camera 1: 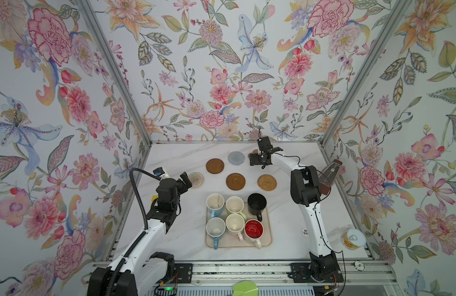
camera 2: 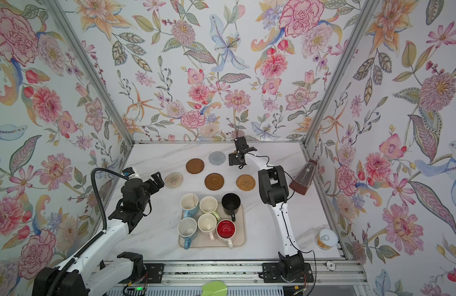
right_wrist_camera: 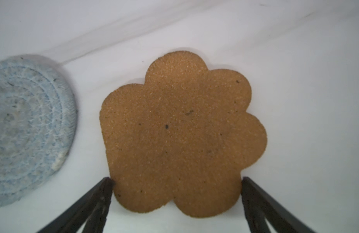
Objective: Place cups on coasters
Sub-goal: Move the coaster to the top-center of the table.
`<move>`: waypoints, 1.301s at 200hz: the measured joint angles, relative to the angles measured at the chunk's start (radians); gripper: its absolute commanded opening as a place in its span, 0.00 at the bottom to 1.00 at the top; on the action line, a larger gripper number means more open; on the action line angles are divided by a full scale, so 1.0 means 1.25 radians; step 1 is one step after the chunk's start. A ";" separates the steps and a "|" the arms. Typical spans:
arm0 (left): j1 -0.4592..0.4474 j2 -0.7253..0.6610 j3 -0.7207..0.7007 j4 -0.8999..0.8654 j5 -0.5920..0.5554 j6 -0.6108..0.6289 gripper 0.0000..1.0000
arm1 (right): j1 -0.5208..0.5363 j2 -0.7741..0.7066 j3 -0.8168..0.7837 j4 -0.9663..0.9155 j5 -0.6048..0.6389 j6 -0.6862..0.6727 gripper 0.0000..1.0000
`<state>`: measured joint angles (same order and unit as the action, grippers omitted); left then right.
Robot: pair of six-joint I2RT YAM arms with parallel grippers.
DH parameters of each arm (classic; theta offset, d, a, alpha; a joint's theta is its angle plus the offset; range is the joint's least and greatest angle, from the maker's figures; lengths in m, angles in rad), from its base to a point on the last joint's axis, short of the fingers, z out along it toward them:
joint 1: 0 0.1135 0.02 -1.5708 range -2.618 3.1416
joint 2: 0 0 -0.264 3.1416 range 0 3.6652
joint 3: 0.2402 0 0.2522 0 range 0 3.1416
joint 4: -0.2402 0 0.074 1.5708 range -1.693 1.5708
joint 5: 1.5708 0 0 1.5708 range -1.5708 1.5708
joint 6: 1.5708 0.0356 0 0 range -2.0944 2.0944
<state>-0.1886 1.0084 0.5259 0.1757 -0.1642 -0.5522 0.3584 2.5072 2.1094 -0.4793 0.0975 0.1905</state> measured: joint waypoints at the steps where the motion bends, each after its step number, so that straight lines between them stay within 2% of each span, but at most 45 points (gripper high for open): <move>1: 0.000 0.000 0.000 0.000 0.000 0.000 0.99 | 0.000 0.002 0.002 0.000 0.000 0.000 0.99; 32: 0.000 0.024 0.022 -0.013 0.002 -0.006 0.98 | 0.000 0.010 0.017 0.000 -0.008 -0.001 0.99; 84: -0.020 0.104 0.128 -0.062 0.004 -0.020 0.97 | -0.002 -0.031 0.008 -0.002 0.000 -0.016 0.99; 103: -0.036 0.156 0.184 -0.095 0.004 -0.020 0.97 | -0.002 -0.118 -0.056 0.009 0.001 -0.016 0.99; 138: -0.061 0.272 0.303 -0.168 0.007 -0.011 0.96 | -0.005 -0.354 -0.218 0.078 -0.003 -0.011 0.99; 187: -0.109 0.521 0.548 -0.313 0.023 0.032 0.92 | -0.052 -0.661 -0.511 0.195 -0.039 0.047 0.99; 221: -0.142 0.666 0.674 -0.410 0.027 0.049 0.90 | -0.106 -0.766 -0.659 0.206 -0.052 0.085 0.99; 260: -0.161 0.753 0.734 -0.464 0.049 0.048 0.89 | -0.140 -0.787 -0.707 0.204 -0.075 0.112 0.99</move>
<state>-0.3897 1.9503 1.4429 -0.4042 -0.1028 -0.4923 0.1837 1.5238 1.2259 -0.2245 0.0040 0.3305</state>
